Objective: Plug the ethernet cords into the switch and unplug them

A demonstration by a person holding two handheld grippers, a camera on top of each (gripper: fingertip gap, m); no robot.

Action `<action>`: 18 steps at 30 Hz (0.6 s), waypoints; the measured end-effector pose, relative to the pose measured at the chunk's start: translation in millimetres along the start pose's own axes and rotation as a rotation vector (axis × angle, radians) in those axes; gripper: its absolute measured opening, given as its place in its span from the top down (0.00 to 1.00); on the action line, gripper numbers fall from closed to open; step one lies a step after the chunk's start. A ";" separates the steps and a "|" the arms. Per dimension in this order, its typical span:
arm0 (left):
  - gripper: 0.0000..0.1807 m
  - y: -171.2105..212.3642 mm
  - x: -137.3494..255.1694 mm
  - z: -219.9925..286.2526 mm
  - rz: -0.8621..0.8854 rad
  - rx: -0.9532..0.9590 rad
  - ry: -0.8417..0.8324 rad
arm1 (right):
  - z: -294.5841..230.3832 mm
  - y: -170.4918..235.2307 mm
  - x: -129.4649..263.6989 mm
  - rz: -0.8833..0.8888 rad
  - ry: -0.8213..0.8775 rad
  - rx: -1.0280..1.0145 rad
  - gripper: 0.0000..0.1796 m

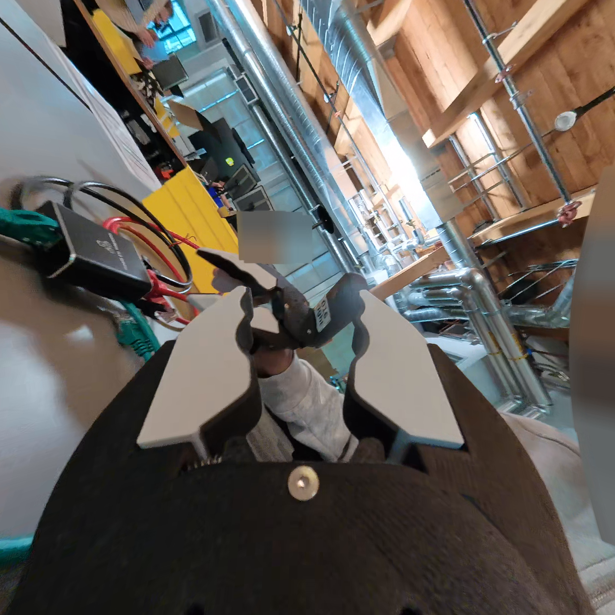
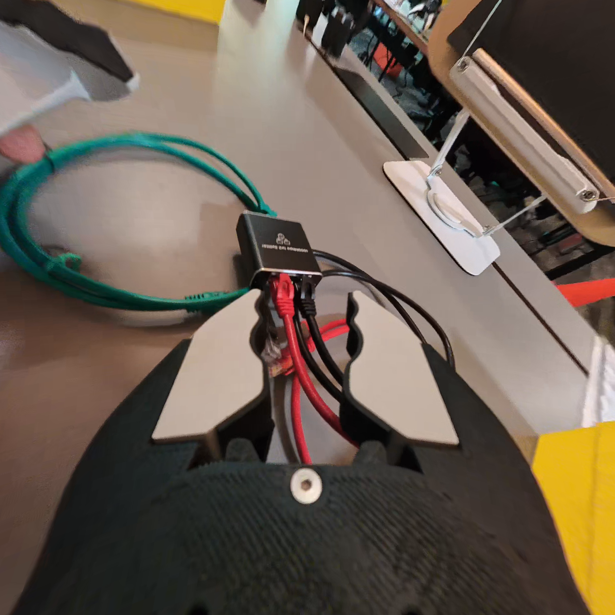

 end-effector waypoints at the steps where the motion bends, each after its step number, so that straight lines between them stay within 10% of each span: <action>1: 0.68 -0.7 5.7 0.8 0.001 -0.018 -0.016 | 1.9 -1.7 2.2 0.022 -0.001 -0.036 0.72; 11: 0.68 14.5 6.7 -3.0 -0.110 -0.204 -0.129 | -7.2 -14.6 -42.4 -0.244 -0.140 -0.358 0.33; 18: 0.61 21.5 -1.7 19.8 -0.211 -0.572 -0.186 | -5.5 5.0 -60.8 -0.455 -0.159 -0.385 0.36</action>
Point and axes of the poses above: each gripper's, where its closed fingertips meet, x back along the fingers, y out of its underside, z = x × y across the jaws, the point moved 9 cm from there along x, back along the fingers, and after that the axes turned 11 degrees about x, right-handed, at the moved point
